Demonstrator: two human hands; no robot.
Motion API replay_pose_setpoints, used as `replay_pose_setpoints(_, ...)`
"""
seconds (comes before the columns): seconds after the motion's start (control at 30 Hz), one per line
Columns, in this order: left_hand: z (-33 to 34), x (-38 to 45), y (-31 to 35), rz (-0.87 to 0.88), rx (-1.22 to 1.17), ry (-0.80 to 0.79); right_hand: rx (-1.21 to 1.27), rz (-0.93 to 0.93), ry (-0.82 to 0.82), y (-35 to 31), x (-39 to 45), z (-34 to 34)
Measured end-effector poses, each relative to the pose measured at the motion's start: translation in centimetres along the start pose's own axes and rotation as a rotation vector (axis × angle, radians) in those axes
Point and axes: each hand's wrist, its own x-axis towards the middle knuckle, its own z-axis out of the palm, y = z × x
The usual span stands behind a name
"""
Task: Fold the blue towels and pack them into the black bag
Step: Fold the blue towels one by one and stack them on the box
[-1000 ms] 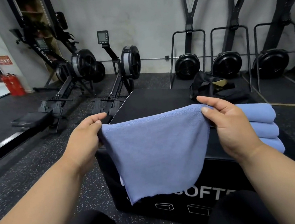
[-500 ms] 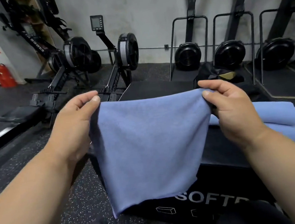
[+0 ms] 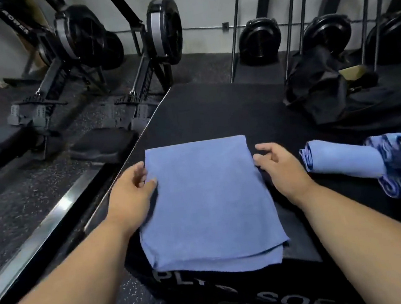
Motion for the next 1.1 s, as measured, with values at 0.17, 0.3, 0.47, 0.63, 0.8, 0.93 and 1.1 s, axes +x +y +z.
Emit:
replay_pose_setpoints(0.17, -0.8, -3.4, -2.6, 0.054, 0.002, 0.024, -0.062, -0.103, -0.04, -0.9, 0.1, 0.1)
replay_pose_setpoints(0.3, -1.7, -6.9, -2.2, 0.037, 0.086, 0.056, -0.129, -0.116, -0.064, -0.5, -2.2, -0.4)
replay_pose_setpoints(0.47, -1.2, -11.7, -3.0, -0.129, -0.029, 0.239, -0.173, -0.129, -0.075, 0.8, -7.7, -1.9)
replay_pose_setpoints(0.63, -0.1, -14.8, -4.2, -0.234, -0.074, 0.22, -0.232, -0.125, -0.052, 1.7, -13.2, -2.7)
replay_pose_setpoints(0.8, 0.0, -15.5, -3.8, -0.2, -0.078, 0.275, -0.17, -0.075, -0.131, 1.7, -14.6, -2.2)
replay_pose_setpoints(0.93, -1.3, -15.3, -4.5, -0.181, -0.192, 0.26, 0.02, -0.072, -0.051, 0.8, -15.5, -2.8)
replay_pose_setpoints(1.1, -2.1, -15.0, -4.8, -0.307, -0.42, 0.159, -0.031, -0.063, -0.137, 0.6, -16.7, -3.2)
